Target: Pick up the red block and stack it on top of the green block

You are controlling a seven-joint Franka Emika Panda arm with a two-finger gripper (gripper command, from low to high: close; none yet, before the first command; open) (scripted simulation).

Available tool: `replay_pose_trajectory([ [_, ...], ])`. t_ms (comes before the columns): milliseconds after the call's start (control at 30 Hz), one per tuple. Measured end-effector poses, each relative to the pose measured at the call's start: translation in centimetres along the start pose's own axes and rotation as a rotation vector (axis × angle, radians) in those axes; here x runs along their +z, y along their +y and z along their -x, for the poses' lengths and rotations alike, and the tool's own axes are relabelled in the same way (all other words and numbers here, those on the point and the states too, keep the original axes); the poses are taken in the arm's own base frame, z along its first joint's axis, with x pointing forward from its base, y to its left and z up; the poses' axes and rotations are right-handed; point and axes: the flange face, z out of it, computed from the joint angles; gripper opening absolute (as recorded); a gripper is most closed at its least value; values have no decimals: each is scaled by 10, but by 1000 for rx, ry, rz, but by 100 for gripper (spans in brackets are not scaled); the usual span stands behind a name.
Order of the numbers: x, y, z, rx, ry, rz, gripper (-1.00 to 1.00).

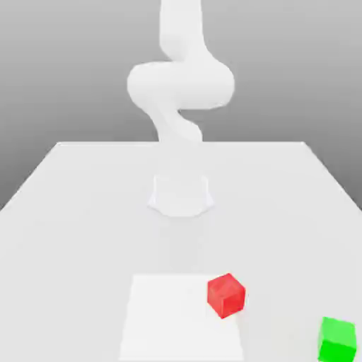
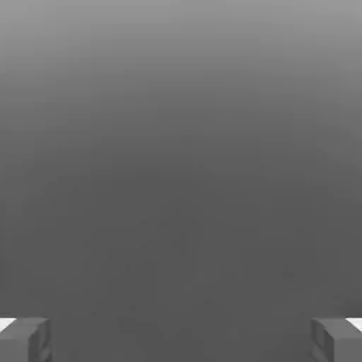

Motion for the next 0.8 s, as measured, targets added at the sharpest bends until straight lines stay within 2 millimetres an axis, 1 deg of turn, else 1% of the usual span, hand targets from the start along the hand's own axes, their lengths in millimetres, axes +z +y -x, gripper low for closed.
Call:
replay_pose_trajectory([
  [100,78,5,23,-68,-99,62,0],
  [200,145,16,53,-132,-190,119,0],
  [300,204,34,90,-198,-282,173,0],
  [400,254,58,133,-265,-372,226,0],
  [467,283,77,163,-310,-433,262,0],
  [533,308,98,195,-355,-494,297,0],
  [633,336,133,244,-428,-586,348,0],
  [667,344,142,256,-444,-605,357,0],
  [800,375,166,278,-450,-621,368,0],
])
